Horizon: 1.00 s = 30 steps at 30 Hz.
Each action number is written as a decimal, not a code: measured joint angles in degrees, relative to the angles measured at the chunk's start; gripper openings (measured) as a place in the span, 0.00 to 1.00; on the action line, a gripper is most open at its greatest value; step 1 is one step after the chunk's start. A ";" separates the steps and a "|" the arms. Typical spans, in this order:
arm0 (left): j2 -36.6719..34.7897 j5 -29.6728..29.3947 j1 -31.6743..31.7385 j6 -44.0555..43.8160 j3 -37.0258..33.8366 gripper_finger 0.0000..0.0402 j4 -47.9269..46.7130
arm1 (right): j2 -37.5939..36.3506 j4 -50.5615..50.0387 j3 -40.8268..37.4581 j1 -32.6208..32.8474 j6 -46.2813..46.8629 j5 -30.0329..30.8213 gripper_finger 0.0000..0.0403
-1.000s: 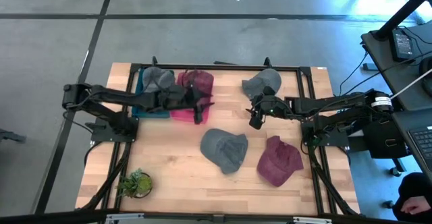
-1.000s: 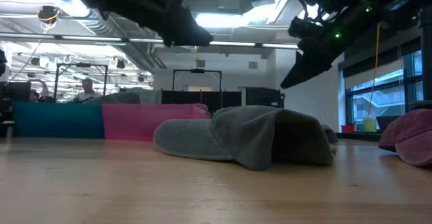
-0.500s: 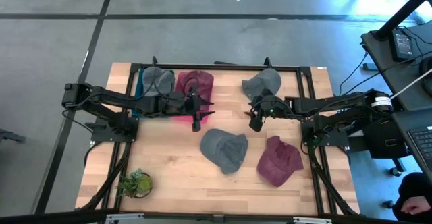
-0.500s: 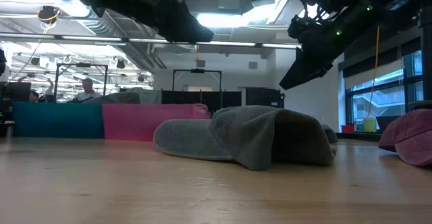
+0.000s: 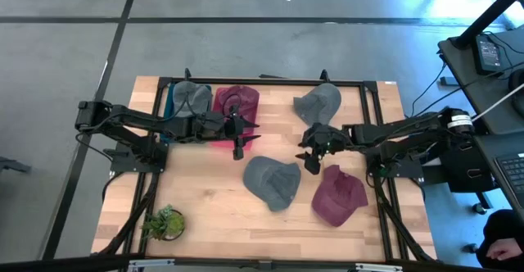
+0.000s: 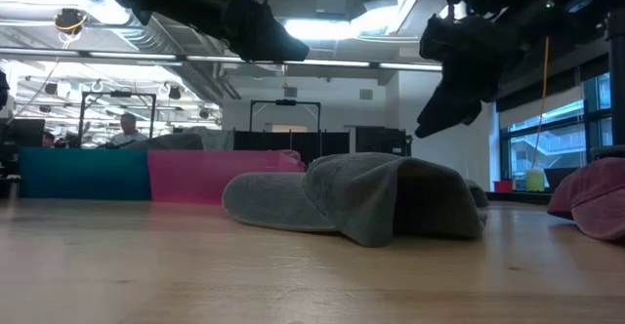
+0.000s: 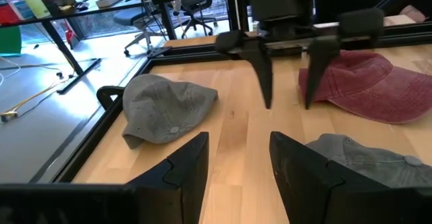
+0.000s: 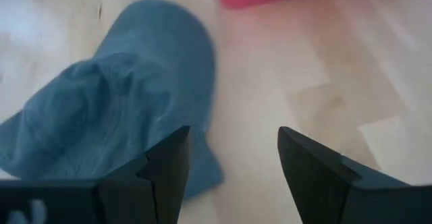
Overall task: Pick & Place hat
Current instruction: Put the red cap into the pink bin
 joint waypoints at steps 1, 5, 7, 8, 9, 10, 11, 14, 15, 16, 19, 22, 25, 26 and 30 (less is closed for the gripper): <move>0.02 -0.01 0.00 0.00 0.00 0.38 0.01 | 0.46 0.07 0.00 1.03 0.42 0.93 0.55; 0.02 0.01 0.00 -0.03 0.00 0.38 0.00 | 1.95 0.14 0.00 4.96 3.38 4.39 0.55; 0.02 0.00 0.00 -0.07 0.00 0.38 -0.01 | 2.34 0.17 0.00 6.66 4.83 4.66 0.55; 0.02 -0.01 0.00 -0.13 0.00 0.38 -0.01 | 2.46 0.17 0.00 7.42 5.65 4.68 0.55; 0.02 0.01 0.00 -0.15 0.00 0.38 -0.01 | 2.51 0.15 0.00 8.15 6.47 4.68 0.55; 0.02 0.05 0.00 -0.28 0.00 0.38 -0.01 | 2.51 0.15 0.00 8.80 7.30 4.68 0.55; 0.02 0.20 0.00 -0.82 0.00 0.38 -0.01 | 2.51 0.19 0.00 9.45 7.84 4.68 0.55; 0.02 1.25 0.00 -3.00 0.00 0.38 -0.01 | 2.51 -0.76 0.01 11.05 8.33 4.66 0.55; 0.02 1.37 0.00 -3.35 -0.01 0.38 -0.02 | 2.51 -2.01 0.27 11.42 8.39 4.63 0.55; 0.02 1.46 0.00 -3.48 -0.01 0.38 -0.03 | 2.51 -3.77 0.75 11.65 8.82 4.41 0.55; 0.02 1.45 0.00 -3.16 -0.02 0.38 -0.03 | 2.51 -10.37 3.59 11.87 10.17 2.26 0.54; 0.02 1.45 0.00 -3.04 -0.02 0.38 -0.03 | 2.51 -18.22 7.44 12.25 9.42 0.53 0.51; 0.02 1.45 0.00 -3.04 -0.02 0.38 -0.03 | 2.51 -27.76 11.58 12.30 12.98 -1.37 0.47; 0.02 1.45 0.00 -3.02 -0.02 0.38 -0.03 | 2.51 -31.70 12.97 12.30 16.65 -1.75 0.46; 0.02 1.46 0.00 -3.02 -0.02 0.38 -0.03 | 2.46 -43.85 17.01 13.66 31.18 -1.83 0.41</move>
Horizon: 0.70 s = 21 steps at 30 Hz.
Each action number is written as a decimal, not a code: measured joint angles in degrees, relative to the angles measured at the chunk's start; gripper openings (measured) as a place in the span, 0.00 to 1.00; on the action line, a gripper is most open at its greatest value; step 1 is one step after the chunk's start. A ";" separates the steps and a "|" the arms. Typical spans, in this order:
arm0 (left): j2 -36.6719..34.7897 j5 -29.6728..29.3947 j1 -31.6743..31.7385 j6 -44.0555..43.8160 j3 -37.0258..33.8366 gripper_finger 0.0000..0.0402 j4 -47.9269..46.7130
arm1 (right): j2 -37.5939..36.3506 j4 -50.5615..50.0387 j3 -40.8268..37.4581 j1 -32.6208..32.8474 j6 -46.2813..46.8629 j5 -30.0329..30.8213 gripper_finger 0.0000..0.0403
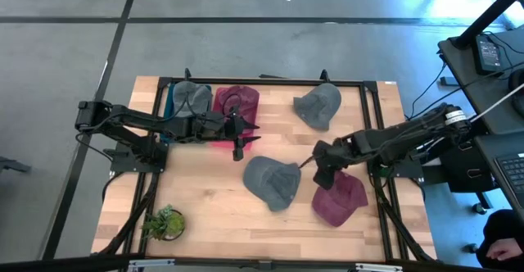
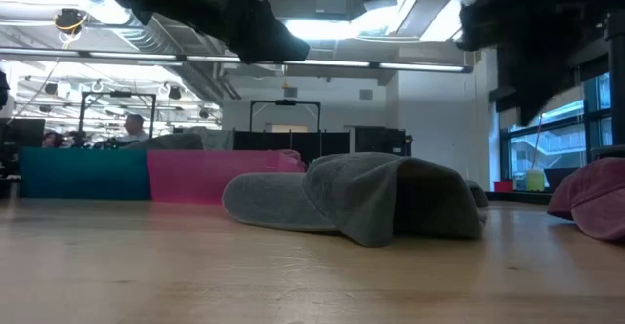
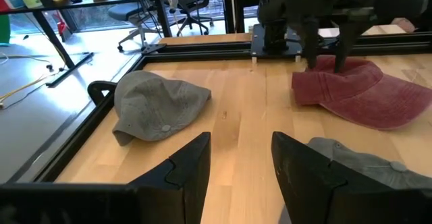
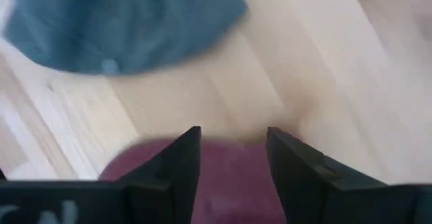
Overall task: Pick & Place hat
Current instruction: Put the red cap into the pink bin
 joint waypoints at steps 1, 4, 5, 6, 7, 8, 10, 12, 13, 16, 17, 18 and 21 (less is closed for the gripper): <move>0.00 -0.01 0.00 0.00 0.00 0.38 0.00 | 0.00 -2.25 0.42 0.62 3.20 -0.48 0.40; 0.00 -0.01 0.00 0.00 0.00 0.38 -0.01 | 0.02 -5.94 0.82 2.78 14.48 -4.55 0.38; 0.00 0.01 0.00 0.00 0.00 0.38 0.00 | 0.02 -6.91 0.83 3.74 18.32 -6.39 0.38; 0.00 0.01 0.00 0.00 0.00 0.38 -0.01 | 0.02 -7.84 0.83 4.94 22.09 -7.96 0.37; 0.00 0.01 0.00 0.00 0.00 0.38 0.00 | 0.02 -8.61 0.83 6.26 25.73 -9.16 0.37; 0.00 0.01 0.00 0.00 0.00 0.38 -0.02 | 0.02 -9.28 0.83 7.52 29.07 -9.80 0.37; 0.00 0.01 0.00 0.00 0.00 0.38 0.00 | 0.02 -11.00 0.83 10.02 35.06 -9.85 0.37; 0.00 0.01 0.00 0.00 0.00 0.38 -0.02 | 0.02 -12.86 0.83 12.19 39.97 -9.35 0.37; 0.00 0.01 0.00 0.00 0.00 0.38 -0.02 | 0.02 -13.73 0.83 13.29 42.24 -8.51 0.37; 0.00 0.01 0.00 0.00 0.00 0.38 -0.02 | 0.02 -15.03 0.83 16.03 45.75 -4.45 0.37; 0.00 0.01 0.00 0.02 0.00 0.38 -0.02 | 0.02 -14.69 0.83 16.77 45.79 -3.40 0.37; 0.00 0.01 0.00 0.01 0.00 0.38 -0.02 | 0.02 -14.37 0.83 17.46 45.68 -2.96 0.37; 0.00 0.01 0.00 0.02 0.00 0.38 -0.02 | 0.02 -13.41 0.83 18.97 46.39 -1.58 0.37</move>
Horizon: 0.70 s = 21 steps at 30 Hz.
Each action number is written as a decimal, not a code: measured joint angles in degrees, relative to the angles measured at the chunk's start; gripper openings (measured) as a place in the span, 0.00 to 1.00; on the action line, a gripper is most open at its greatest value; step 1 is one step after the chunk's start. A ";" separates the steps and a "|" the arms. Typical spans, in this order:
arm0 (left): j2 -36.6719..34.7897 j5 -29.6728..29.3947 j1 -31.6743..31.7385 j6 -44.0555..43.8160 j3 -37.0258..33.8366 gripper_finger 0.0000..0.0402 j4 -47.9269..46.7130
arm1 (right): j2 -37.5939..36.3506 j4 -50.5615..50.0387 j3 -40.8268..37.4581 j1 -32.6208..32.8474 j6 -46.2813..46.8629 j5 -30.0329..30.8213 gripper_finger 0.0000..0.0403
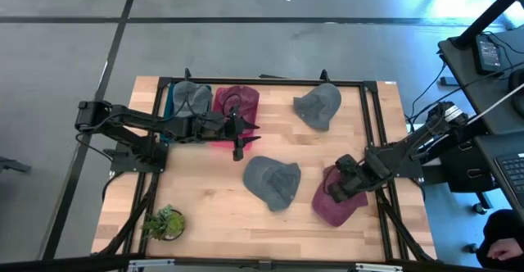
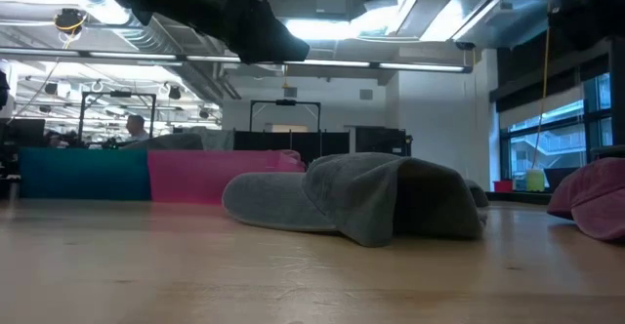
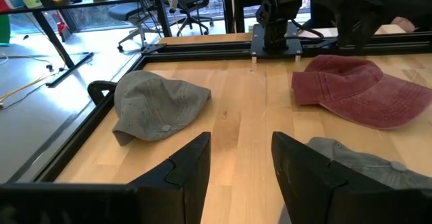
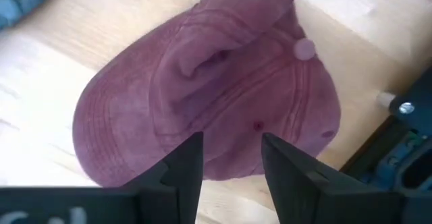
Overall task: Pick & Place hat
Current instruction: Put the red cap into the pink bin
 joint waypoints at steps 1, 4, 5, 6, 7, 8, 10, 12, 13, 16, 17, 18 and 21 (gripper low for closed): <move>0.01 0.00 0.00 0.00 -0.02 0.38 0.00 | 0.02 -0.01 0.00 0.31 0.61 0.90 0.37; 0.01 0.00 0.00 0.00 -0.02 0.38 0.00 | 0.00 -0.51 0.00 0.74 3.04 3.55 0.41; 0.00 0.00 0.00 0.00 -0.02 0.38 0.02 | 0.01 -0.98 0.00 0.74 3.80 3.66 0.43; 0.00 0.00 0.00 0.00 -0.02 0.38 0.00 | 0.00 -1.56 -0.02 0.75 4.39 3.68 0.45; 0.00 0.00 0.00 0.00 -0.02 0.38 0.00 | 0.02 -2.07 -0.02 0.76 4.60 3.96 0.48; 0.00 0.00 0.00 0.00 -0.02 0.38 0.00 | 0.00 -2.58 -0.02 0.79 4.60 4.85 0.50; 0.02 0.00 0.00 0.01 -0.02 0.38 0.00 | 0.00 -2.70 -0.02 0.79 1.62 7.40 0.55; 0.00 0.00 0.00 0.00 -0.02 0.38 0.00 | 0.01 -2.38 -0.02 0.73 -1.94 8.67 0.59; 0.01 0.00 0.00 0.00 -0.02 0.38 0.00 | 0.11 -2.57 -0.04 0.57 -3.09 8.46 0.60; 0.02 0.00 0.00 0.00 -0.02 0.38 0.00 | 1.25 -3.23 -1.37 -1.15 -5.87 4.74 0.61; 0.00 0.00 0.00 0.00 -0.02 0.38 0.00 | 1.90 -3.48 -2.22 -1.78 -7.06 3.27 0.61; 0.02 0.00 0.01 0.00 -0.02 0.38 0.01 | 2.68 -3.47 -3.15 -2.38 -8.25 1.81 0.60; 0.02 0.00 0.00 0.00 -0.02 0.38 0.00 | 4.93 -2.70 -6.23 -3.67 -10.68 -1.34 0.58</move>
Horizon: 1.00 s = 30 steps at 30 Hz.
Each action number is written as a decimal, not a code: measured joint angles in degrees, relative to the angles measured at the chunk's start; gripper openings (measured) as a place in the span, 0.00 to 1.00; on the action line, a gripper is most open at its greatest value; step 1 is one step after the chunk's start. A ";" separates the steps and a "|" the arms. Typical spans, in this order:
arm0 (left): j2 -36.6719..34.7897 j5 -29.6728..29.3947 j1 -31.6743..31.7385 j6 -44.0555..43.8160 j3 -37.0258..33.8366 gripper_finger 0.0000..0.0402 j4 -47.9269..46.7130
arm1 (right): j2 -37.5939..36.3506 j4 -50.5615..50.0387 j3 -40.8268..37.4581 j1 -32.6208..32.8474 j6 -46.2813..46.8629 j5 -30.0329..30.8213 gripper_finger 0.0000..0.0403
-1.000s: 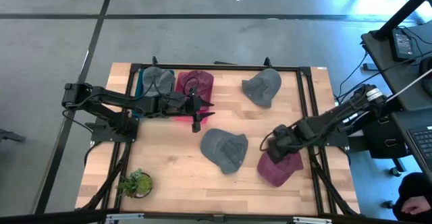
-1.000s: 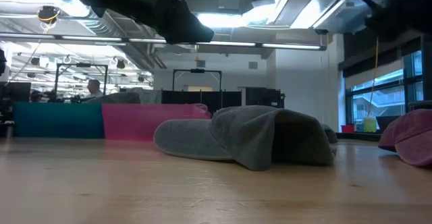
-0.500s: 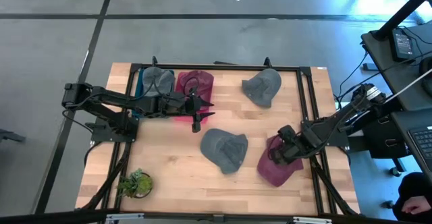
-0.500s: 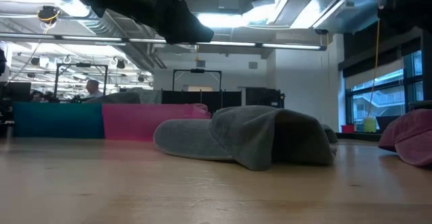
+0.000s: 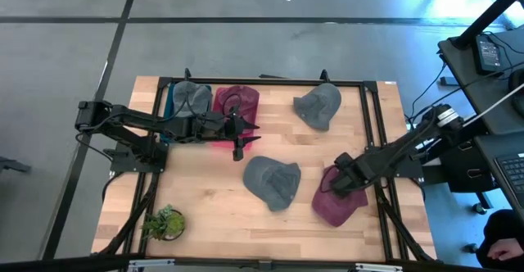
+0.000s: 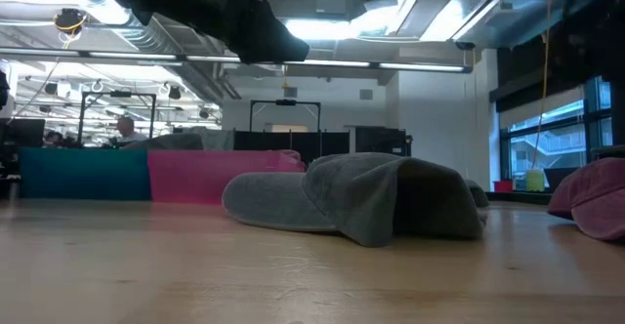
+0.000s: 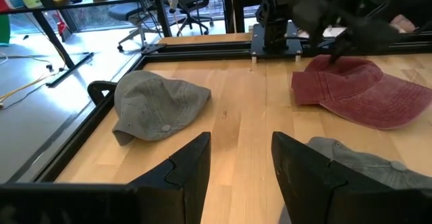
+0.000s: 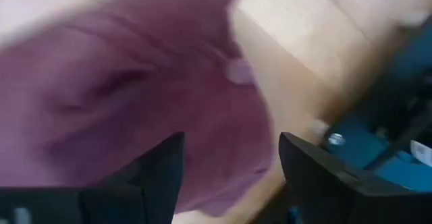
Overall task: Pick & Place hat
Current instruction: Put the red cap into the pink bin
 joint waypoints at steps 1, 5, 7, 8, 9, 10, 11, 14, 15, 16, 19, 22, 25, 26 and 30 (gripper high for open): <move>0.00 0.00 0.00 0.00 0.00 0.38 -0.01 | 0.65 0.21 -0.91 -0.42 0.14 -1.01 0.58; 0.00 0.00 0.00 0.00 0.00 0.38 -0.02 | 2.77 3.75 -4.17 -1.75 0.81 -5.86 0.56; 0.00 0.00 0.00 0.01 0.00 0.38 0.00 | 3.43 6.70 -5.37 -2.11 0.81 -6.70 0.55; 0.00 0.00 0.00 0.00 0.00 0.38 0.00 | 3.67 8.25 -6.06 -2.35 0.81 -6.79 0.55; 0.00 0.00 0.01 0.00 0.00 0.38 0.00 | 3.93 9.49 -6.75 -2.66 0.81 -6.81 0.55; 0.00 0.00 0.00 0.01 0.00 0.38 0.00 | 4.20 10.46 -7.40 -2.91 0.82 -6.74 0.54; 0.00 0.00 0.00 0.00 0.00 0.38 0.00 | 4.43 11.50 -7.97 -3.16 0.82 -6.76 0.54; 0.00 0.00 0.00 0.00 0.00 0.38 0.00 | 4.99 14.65 -9.44 -3.54 0.60 -6.77 0.53; 0.00 0.00 0.00 0.00 0.00 0.38 0.00 | 5.10 15.47 -9.90 -3.65 0.40 -6.90 0.52; 0.00 0.00 0.00 0.00 0.00 0.38 0.00 | 5.14 16.14 -10.42 -3.70 0.33 -7.02 0.52; 0.00 0.00 0.00 0.00 0.00 0.38 0.00 | 5.32 17.43 -11.39 -3.70 0.33 -7.03 0.49; 0.00 0.00 0.02 0.00 0.00 0.38 0.00 | 5.39 17.82 -11.39 -3.70 0.31 -6.91 0.44; 0.00 -0.01 0.01 0.00 0.00 0.38 0.00 | 5.43 18.28 -11.41 -3.67 -0.09 -6.12 0.36; 0.00 0.00 0.02 0.00 0.00 0.38 0.00 | 5.45 18.43 -11.41 -3.63 -0.37 -5.89 0.33; 0.00 -0.01 0.00 0.00 0.00 0.38 0.00 | 5.49 18.90 -11.41 -3.61 -2.67 -4.63 0.20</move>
